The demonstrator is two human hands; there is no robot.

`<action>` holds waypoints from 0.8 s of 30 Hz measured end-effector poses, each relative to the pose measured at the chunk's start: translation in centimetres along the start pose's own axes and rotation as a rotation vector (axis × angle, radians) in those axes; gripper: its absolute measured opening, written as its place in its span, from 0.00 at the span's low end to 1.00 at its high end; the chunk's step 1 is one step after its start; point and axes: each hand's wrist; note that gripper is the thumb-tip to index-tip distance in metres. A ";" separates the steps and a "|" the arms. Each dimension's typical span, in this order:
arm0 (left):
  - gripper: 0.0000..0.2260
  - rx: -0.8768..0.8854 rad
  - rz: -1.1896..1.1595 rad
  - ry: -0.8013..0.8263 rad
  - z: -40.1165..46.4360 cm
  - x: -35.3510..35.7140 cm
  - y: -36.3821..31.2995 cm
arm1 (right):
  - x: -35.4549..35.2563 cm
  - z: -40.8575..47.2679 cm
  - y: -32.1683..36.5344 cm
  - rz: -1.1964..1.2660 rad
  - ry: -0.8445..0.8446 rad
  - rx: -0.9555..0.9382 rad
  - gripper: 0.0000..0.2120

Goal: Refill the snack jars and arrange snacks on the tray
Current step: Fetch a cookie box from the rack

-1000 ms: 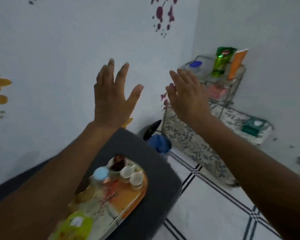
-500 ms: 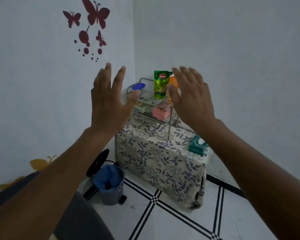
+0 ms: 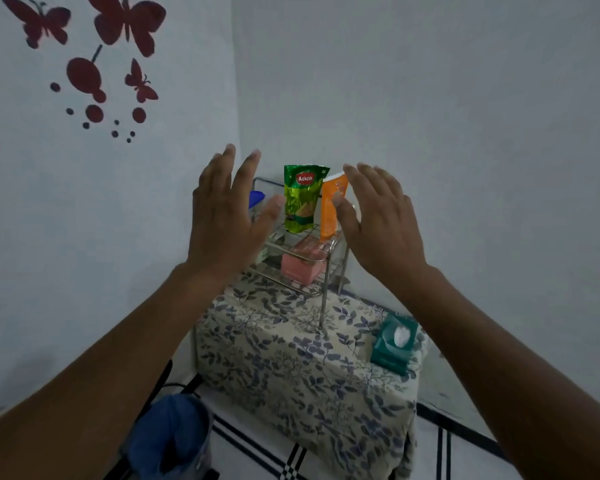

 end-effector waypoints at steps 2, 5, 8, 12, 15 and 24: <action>0.32 -0.020 -0.001 0.035 1.9 2.7 1.5 | 3.1 1.9 -1.3 0.026 0.020 0.022 0.25; 0.32 -0.034 -0.001 0.099 3.5 6.3 3.4 | 7.0 3.7 -2.9 0.051 0.087 0.043 0.25; 0.32 -0.053 -0.004 0.138 4.4 9.3 5.7 | 10.7 5.2 -4.2 0.070 0.145 0.046 0.25; 0.32 -0.088 -0.009 0.226 5.8 14.1 8.8 | 16.4 7.7 -6.0 0.125 0.202 0.048 0.24; 0.31 -0.060 -0.010 0.266 6.3 17.0 10.3 | 19.7 8.7 -7.1 0.166 0.226 0.048 0.25; 0.19 -0.161 -0.060 0.501 8.2 28.2 17.3 | 32.1 10.4 -10.9 0.332 0.387 0.060 0.18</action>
Point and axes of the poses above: each hand's wrist, its own z-axis towards the middle knuckle, its own x-axis out of the palm, y = z × x, and after that the axes turned 5 degrees about y, right-handed
